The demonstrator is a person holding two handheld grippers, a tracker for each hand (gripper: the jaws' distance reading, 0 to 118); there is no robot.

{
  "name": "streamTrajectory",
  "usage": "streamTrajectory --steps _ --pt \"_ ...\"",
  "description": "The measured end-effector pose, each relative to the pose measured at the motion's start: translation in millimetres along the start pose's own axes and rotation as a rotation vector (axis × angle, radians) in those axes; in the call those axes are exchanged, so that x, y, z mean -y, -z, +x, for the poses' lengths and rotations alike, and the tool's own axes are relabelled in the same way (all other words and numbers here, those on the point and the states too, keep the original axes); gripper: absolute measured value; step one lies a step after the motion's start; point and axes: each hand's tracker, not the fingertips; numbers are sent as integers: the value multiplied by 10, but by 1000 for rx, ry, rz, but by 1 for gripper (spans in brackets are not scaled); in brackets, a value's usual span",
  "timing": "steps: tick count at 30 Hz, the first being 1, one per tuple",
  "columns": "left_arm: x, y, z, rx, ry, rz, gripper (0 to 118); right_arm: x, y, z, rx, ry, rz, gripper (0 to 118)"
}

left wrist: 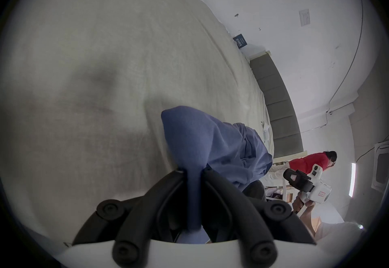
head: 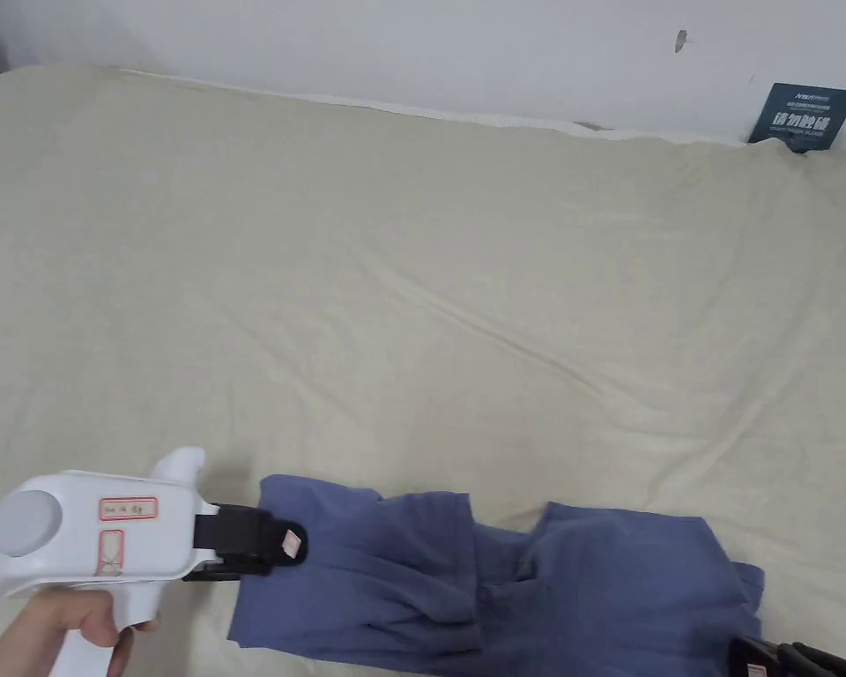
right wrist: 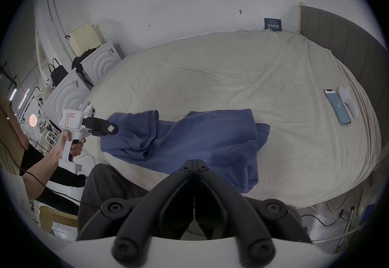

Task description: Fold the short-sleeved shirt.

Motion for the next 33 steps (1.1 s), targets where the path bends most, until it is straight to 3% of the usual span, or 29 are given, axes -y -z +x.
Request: streamTrajectory --steps 4,12,19,25,30,31,32,33 --pt "-205 -396 -247 -82 6 41 4 -4 -33 25 -18 12 10 0" --pt "-236 -883 445 -308 33 50 4 31 -89 62 -30 -7 18 0" --pt "-184 -573 1555 -571 260 -20 4 90 -274 155 -34 -65 34 0" --pt "-68 89 2486 -639 401 -102 4 171 -426 224 -63 -78 49 0" --pt "218 894 2937 -720 506 -134 5 188 -557 269 -212 -13 53 0" --pt "276 1072 2998 -720 509 -136 7 195 -573 278 -219 -9 55 0" --pt "347 1307 3072 -725 517 -142 23 206 -584 295 -232 -2 54 0" --pt "422 1537 3135 -721 503 -133 58 220 -595 312 -238 2 54 0"
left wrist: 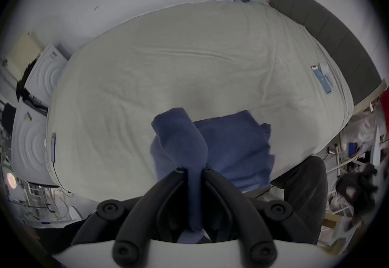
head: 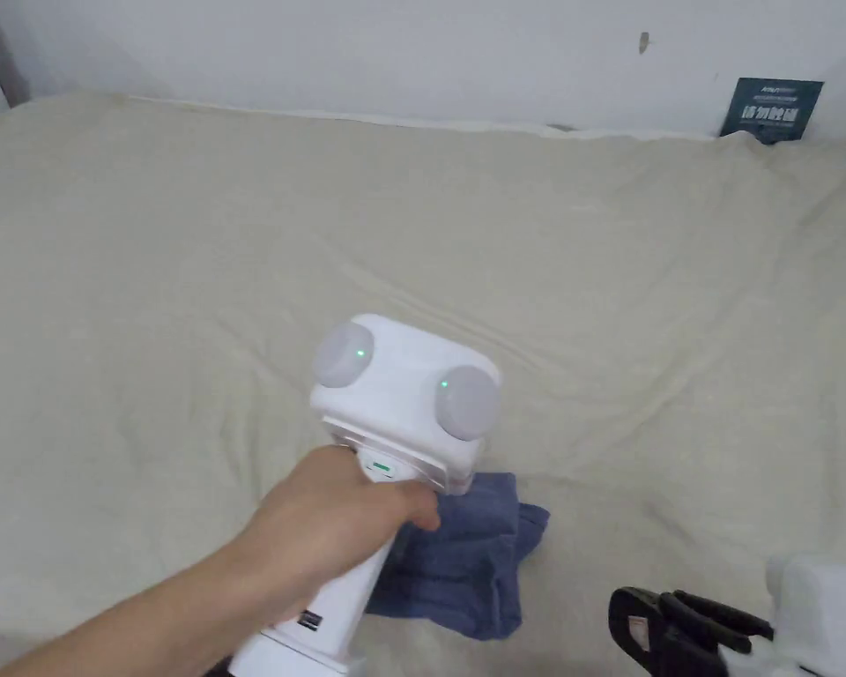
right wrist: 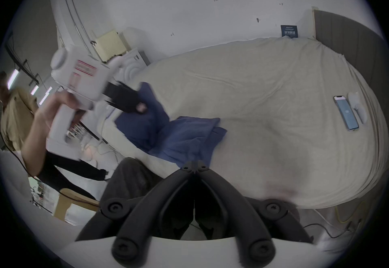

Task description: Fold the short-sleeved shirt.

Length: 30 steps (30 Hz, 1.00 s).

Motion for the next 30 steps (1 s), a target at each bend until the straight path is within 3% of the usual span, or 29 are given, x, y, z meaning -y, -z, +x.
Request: streamTrajectory --steps 1,2,5,8,9,10,11,12,16,19,22,26,30 --pt "-11 139 194 22 -18 4 97 16 -16 5 4 4 -1 0" --pt "-51 306 394 106 -23 -46 118 40 -35 21 16 10 -1 0" --pt "-82 504 791 278 29 -54 114 128 -152 96 85 41 -10 0" --pt "-25 387 645 338 -85 -75 113 209 -272 174 98 85 -4 0" --pt "40 250 473 359 -89 -79 108 219 -291 183 99 92 -2 0" --pt "119 108 315 375 -106 -14 82 225 -295 192 97 92 -2 0" --pt "210 -9 99 389 -150 88 0 227 -280 197 93 94 2 0" --pt "283 -51 -193 364 -230 125 0 215 -249 198 89 97 3 0" --pt "638 -169 -784 -130 -260 130 0 127 -131 154 45 96 7 0" --pt "667 344 -886 -515 -165 -39 0 55 -105 91 32 82 24 0" --pt "680 835 -537 -588 -110 -89 0 38 -173 77 16 87 43 0" --pt "727 984 749 -723 183 -7 0 71 -350 142 59 122 68 0" --pt "588 933 1767 -595 256 142 0 69 -620 213 144 147 102 0"
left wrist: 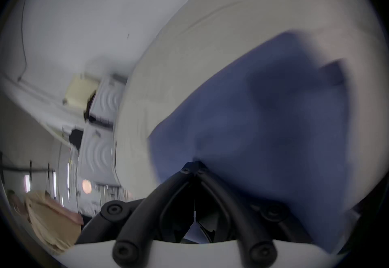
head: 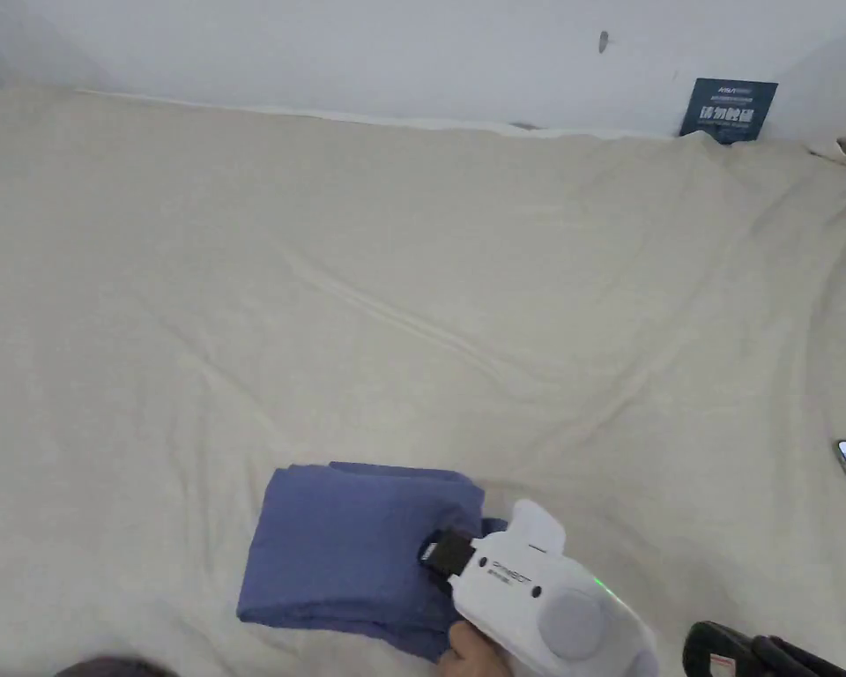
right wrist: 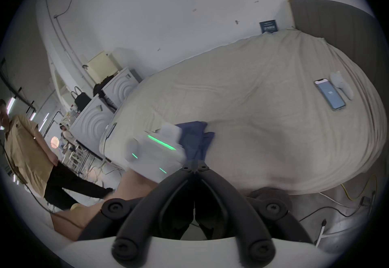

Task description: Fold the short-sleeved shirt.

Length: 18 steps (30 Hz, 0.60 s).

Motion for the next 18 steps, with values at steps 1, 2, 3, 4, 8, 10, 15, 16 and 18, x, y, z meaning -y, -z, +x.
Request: streamTrajectory --steps 1,2,3,4,8,10,15,16,18 --pt "-82 -113 9 159 -78 70 0 2 -65 23 24 -9 10 0" --pt "-149 -174 -121 372 -167 123 0 12 -135 48 54 -7 19 0" --pt "-217 -185 -207 568 -230 134 0 25 -179 69 69 5 22 0" --pt "-266 -155 -299 604 -263 73 0 32 -195 88 68 12 17 0" --pt "-276 133 -1195 783 -377 100 0 -2 37 25 71 13 -23 0" --pt "-109 387 -1709 906 -429 68 0 -78 319 -85 3 11 -68 0" --pt "706 1157 -2879 927 -575 -56 0 -316 1476 -461 -162 -68 -237 0" --pt "865 1279 -3033 916 -604 -67 0 -324 1712 -488 -181 -54 -269 0" --pt "1165 1494 -3233 910 -648 -100 0 -314 2205 -422 -263 63 -369 0"
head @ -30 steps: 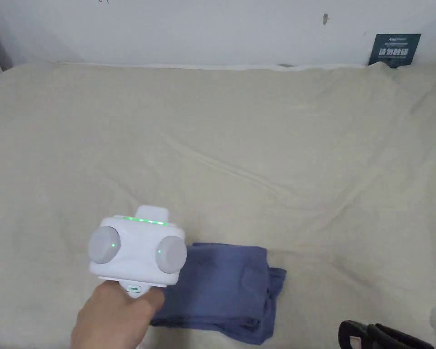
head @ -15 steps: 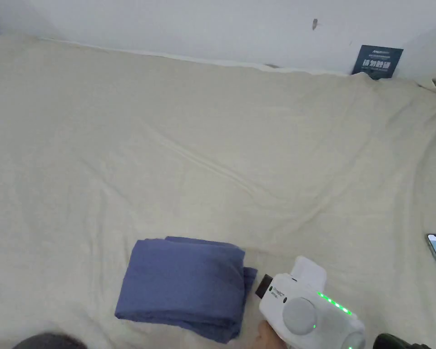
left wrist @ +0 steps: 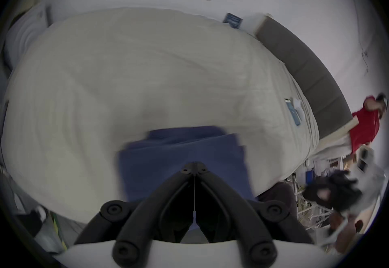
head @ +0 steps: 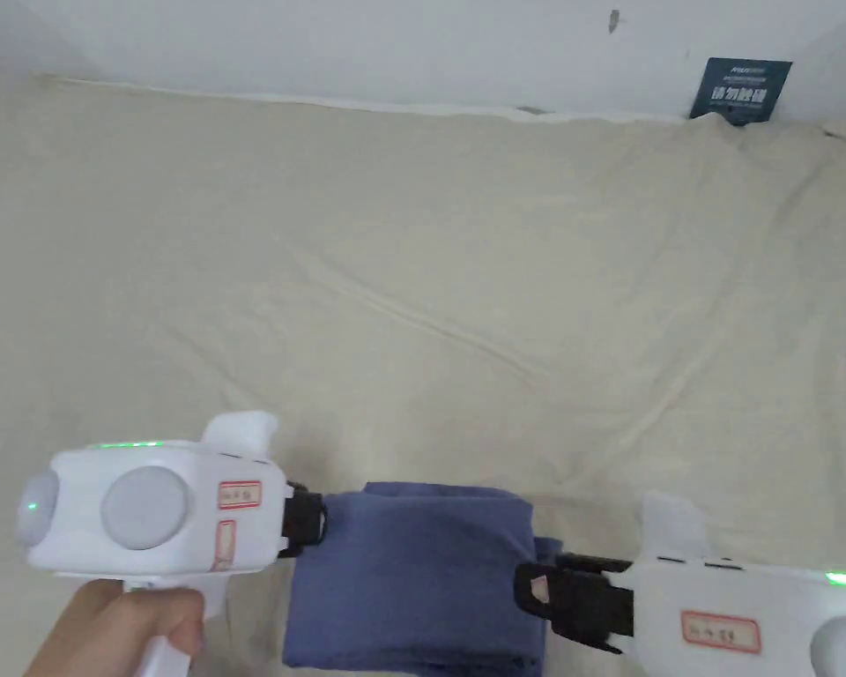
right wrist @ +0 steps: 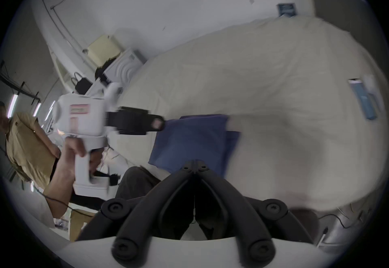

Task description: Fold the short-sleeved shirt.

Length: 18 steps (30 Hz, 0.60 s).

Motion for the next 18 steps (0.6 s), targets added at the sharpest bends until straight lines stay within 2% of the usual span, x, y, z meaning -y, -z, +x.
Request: streamTrajectory --steps 2,4,7,8,9,10,11,13,15,18 --pt "22 8 -312 4 -30 -16 0 -90 289 178 -59 107 -34 0" --pt "59 37 -463 79 -42 -34 0 -141 516 368 -182 167 -68 0" --pt "77 214 -637 223 -92 -57 5 -107 774 692 -371 321 -96 0" --pt "72 302 -680 287 -108 -69 20 -64 834 785 -386 362 -98 0" --pt "86 377 -710 339 -130 -87 55 -22 877 874 -404 393 -105 0" --pt "97 445 -730 376 -143 -110 100 6 907 942 -408 402 -114 0" --pt "113 552 -728 416 -131 -154 118 31 917 1006 -396 408 -123 0" --pt "140 701 -754 573 -177 -150 116 86 884 1049 -446 458 -111 0" --pt "142 873 -756 601 -238 -181 116 74 852 1066 -429 457 -109 0" --pt "63 899 -867 714 -244 -147 116 90 853 1059 -429 459 -105 0"
